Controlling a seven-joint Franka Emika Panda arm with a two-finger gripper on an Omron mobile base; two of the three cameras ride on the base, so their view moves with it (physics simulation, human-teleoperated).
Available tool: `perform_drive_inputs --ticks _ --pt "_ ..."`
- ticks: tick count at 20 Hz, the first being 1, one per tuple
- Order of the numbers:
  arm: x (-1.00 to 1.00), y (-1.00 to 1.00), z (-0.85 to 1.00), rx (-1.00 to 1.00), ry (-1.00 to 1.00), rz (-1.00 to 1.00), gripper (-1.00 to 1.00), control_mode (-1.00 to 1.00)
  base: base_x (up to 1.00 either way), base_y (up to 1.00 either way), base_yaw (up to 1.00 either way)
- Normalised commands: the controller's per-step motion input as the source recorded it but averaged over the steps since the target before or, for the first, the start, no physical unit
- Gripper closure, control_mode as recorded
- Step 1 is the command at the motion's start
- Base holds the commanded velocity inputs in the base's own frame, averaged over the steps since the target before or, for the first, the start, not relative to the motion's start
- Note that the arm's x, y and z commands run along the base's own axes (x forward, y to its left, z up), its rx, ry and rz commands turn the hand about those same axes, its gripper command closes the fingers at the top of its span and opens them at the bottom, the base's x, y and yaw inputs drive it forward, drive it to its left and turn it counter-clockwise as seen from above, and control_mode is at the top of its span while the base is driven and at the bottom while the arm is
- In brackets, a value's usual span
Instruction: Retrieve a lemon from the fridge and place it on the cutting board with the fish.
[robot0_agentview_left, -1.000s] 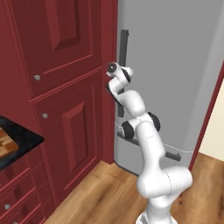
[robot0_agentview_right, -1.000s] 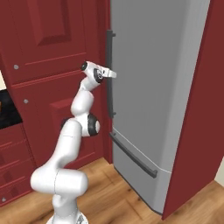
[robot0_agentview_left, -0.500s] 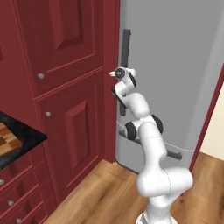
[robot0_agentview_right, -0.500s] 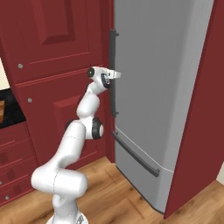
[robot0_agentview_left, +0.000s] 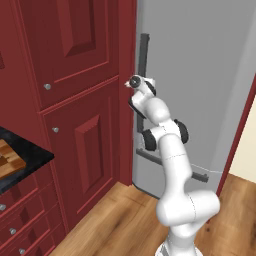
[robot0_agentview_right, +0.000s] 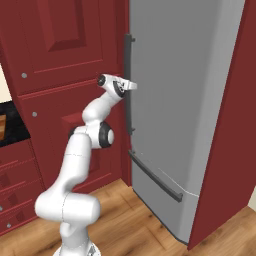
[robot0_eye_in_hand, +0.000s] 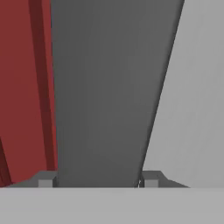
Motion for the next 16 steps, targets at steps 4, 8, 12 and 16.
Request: perform_drive_inputs --ticks 4,8,12,16 --pt "-0.34 0.39 0.44 0.0 0.09 -0.23 1.0 -1.0 0.0 0.0 0.0" --pt "-0.86 0.09 0.52 0.01 0.02 -0.13 1.0 -1.0 0.0 0.0 0.0" --pt "-1.0 -0.14 0.39 0.1 0.0 -0.02 1.0 -1.0 0.0 0.0 0.0" --pt "-1.0 -0.5 0.09 0.14 -0.04 0.0 1.0 -1.0 0.0 0.0 0.0"
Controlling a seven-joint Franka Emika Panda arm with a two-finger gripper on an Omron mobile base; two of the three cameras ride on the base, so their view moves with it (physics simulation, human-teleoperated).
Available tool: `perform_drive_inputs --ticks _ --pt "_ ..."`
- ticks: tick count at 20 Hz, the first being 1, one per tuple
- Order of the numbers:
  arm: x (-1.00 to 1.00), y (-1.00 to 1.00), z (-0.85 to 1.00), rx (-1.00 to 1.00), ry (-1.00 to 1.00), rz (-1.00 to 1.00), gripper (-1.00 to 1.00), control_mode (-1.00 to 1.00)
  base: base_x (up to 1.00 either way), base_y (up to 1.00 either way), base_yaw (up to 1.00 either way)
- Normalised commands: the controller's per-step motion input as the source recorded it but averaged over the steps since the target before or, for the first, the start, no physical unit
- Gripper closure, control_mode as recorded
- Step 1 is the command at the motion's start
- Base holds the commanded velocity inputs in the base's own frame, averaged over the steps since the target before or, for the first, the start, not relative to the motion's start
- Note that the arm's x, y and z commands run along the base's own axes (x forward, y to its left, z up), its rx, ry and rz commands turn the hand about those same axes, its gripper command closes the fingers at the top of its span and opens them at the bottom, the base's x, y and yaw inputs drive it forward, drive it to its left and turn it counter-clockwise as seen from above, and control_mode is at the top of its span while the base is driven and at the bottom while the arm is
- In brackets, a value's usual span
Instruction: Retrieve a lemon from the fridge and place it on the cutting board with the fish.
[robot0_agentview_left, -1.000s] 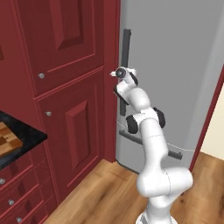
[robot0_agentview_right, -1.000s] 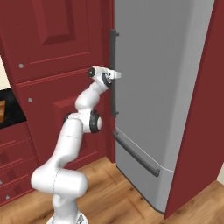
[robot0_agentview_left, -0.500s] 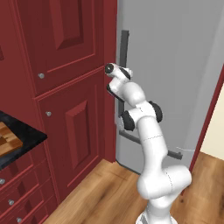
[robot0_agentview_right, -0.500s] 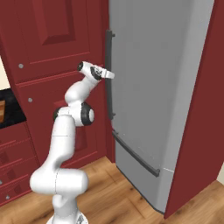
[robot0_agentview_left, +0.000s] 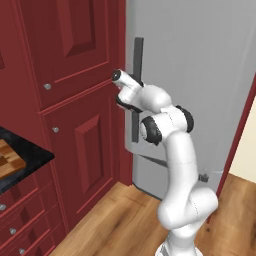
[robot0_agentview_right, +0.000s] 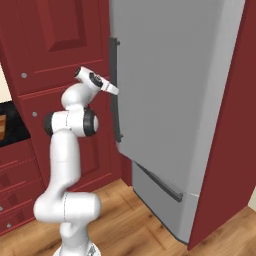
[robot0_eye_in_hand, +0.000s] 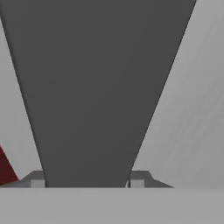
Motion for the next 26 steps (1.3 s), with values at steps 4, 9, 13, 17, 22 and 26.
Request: perform_drive_inputs --ticks 4,9,13,17,22,26 --pt "-1.0 -0.61 0.11 0.15 -0.11 0.01 1.0 -1.0 0.0 0.0 0.0" --pt "-1.0 -0.57 0.53 0.18 -0.06 0.06 1.0 -1.0 0.0 0.0 0.0" --pt "-1.0 -0.59 0.71 0.18 -0.07 0.22 1.0 -1.0 0.0 0.0 0.0" --pt "-1.0 -0.52 0.62 0.14 -0.04 0.31 1.0 -1.0 0.0 0.0 0.0" --pt "-1.0 -0.56 0.34 0.09 -0.02 0.36 1.0 -1.0 0.0 0.0 0.0" --pt "-1.0 -0.51 0.04 0.03 -0.11 0.35 1.0 -1.0 0.0 0.0 0.0"
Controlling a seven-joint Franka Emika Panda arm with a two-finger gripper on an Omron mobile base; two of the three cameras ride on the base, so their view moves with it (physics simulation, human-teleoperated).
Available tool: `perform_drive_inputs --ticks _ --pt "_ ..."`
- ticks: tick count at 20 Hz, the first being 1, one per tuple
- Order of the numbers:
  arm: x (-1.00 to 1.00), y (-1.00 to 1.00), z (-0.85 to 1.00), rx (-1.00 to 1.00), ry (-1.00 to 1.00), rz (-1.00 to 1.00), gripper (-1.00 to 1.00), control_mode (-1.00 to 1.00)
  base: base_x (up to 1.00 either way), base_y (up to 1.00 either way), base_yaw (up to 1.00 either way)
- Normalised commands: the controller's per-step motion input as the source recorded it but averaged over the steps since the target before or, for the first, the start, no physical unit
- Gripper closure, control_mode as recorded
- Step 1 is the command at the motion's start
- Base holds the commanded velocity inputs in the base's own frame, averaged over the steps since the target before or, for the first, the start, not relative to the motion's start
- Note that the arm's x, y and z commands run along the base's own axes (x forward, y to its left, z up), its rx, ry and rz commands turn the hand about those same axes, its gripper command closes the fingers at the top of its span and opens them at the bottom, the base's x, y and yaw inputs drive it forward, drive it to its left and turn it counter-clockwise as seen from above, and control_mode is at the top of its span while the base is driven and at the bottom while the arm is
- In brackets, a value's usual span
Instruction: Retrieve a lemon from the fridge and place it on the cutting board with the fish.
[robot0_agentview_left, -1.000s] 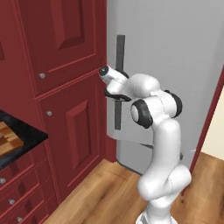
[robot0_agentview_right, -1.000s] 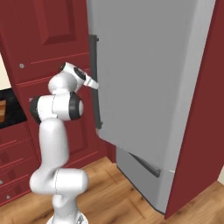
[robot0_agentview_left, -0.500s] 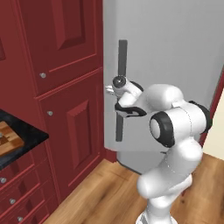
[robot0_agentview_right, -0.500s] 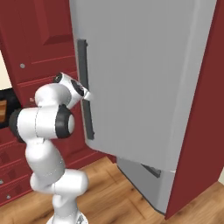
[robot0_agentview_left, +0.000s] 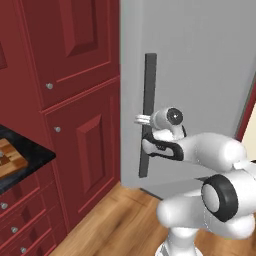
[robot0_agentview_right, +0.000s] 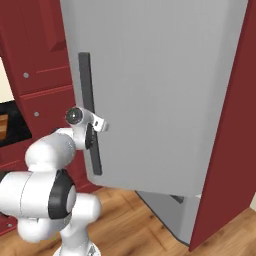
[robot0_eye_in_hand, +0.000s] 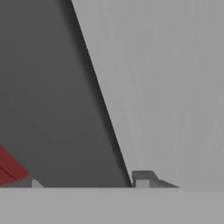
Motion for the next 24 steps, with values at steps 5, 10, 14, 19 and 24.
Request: perform_drive_inputs --ticks 5,10,14,19,24 --pt "-0.14 -0.23 0.03 0.0 -0.16 0.27 1.0 -1.0 0.0 0.0 0.0" --pt "0.0 0.0 0.12 -0.01 -0.11 0.11 1.0 -1.0 0.0 0.0 0.0" --pt "-0.16 0.01 0.15 -0.01 0.0 0.01 -1.0 -1.0 0.0 0.0 0.0" --pt "-0.42 0.0 0.41 -0.04 0.0 -0.03 -1.0 -1.0 0.0 0.0 0.0" --pt "-0.27 0.0 0.84 -0.13 0.17 -0.09 -1.0 -1.0 0.0 0.0 0.0"
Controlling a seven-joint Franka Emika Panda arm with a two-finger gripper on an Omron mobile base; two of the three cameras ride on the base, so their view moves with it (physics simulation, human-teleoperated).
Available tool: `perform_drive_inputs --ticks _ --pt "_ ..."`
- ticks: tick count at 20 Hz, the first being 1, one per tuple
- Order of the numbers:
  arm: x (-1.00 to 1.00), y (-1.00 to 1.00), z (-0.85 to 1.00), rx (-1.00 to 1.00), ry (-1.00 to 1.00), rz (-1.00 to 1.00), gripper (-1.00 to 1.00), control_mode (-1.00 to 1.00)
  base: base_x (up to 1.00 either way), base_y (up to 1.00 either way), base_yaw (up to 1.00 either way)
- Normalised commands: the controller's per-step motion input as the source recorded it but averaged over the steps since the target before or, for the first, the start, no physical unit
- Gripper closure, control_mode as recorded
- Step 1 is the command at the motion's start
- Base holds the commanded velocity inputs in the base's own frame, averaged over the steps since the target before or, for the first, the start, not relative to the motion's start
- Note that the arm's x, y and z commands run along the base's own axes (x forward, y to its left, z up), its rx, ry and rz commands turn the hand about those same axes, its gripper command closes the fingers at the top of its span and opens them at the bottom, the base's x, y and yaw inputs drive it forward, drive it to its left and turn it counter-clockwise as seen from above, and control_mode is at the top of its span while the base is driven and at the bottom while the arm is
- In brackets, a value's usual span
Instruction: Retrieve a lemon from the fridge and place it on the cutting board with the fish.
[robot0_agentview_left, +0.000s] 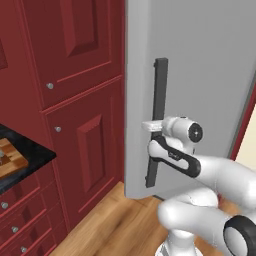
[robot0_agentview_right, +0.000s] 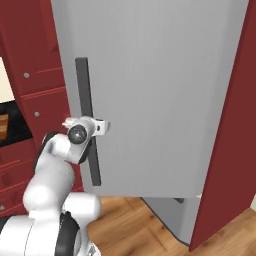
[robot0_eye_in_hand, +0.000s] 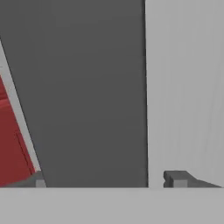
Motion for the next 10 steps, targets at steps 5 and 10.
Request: perform_drive_inputs --ticks 5,10 --pt "-0.18 0.0 0.96 -0.16 0.18 0.0 -1.0 -1.0 0.0 0.0 0.0" --pt "-0.73 -0.01 0.56 -0.01 0.36 0.0 -1.0 -1.0 0.0 0.0 0.0"
